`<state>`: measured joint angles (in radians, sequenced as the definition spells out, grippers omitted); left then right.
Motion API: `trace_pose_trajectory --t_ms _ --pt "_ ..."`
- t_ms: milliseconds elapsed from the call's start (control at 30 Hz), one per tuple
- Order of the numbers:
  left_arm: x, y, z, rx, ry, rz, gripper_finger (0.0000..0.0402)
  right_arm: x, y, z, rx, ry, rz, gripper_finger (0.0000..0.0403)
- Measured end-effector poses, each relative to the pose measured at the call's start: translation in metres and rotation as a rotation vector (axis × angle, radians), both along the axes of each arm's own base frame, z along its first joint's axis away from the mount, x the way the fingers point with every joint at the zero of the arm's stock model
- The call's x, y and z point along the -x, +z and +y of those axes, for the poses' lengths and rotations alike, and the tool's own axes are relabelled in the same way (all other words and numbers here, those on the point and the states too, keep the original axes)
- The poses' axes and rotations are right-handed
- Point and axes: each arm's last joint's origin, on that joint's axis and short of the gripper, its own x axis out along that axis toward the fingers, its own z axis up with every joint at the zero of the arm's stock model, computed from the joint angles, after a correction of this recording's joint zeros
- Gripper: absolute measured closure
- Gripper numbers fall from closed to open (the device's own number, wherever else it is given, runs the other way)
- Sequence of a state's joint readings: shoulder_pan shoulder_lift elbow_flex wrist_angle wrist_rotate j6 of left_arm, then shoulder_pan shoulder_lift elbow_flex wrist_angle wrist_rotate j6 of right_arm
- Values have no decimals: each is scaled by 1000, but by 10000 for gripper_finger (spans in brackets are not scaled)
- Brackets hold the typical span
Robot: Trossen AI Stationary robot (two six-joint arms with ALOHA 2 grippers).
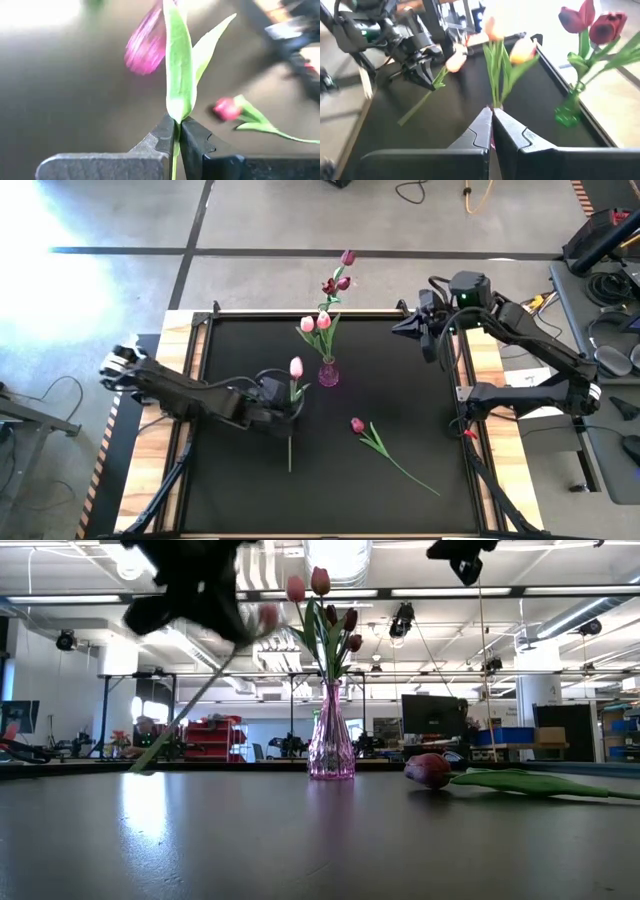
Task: Sort flowers into vase by color
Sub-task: Put the pink tulip into the purple vase
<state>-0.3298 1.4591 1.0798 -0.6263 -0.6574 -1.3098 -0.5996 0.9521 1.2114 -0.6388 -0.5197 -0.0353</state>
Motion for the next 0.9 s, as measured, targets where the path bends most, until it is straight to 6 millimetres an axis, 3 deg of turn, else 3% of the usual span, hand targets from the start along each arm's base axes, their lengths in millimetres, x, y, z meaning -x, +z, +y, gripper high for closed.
trace_pose_trajectory --t_ms 167,533,733,900 --pt "17 49 7 -245 -173 -119 401 -15 10 8 -53 -8 -106 387" --pt "60 139 25 -485 -422 -418 401 -75 31 48 -99 36 -332 327" --pt "64 172 33 -584 -478 -461 402 -121 44 71 -97 96 -358 277" --pt "59 185 36 -634 -533 -440 402 -158 59 84 -110 142 -377 223"
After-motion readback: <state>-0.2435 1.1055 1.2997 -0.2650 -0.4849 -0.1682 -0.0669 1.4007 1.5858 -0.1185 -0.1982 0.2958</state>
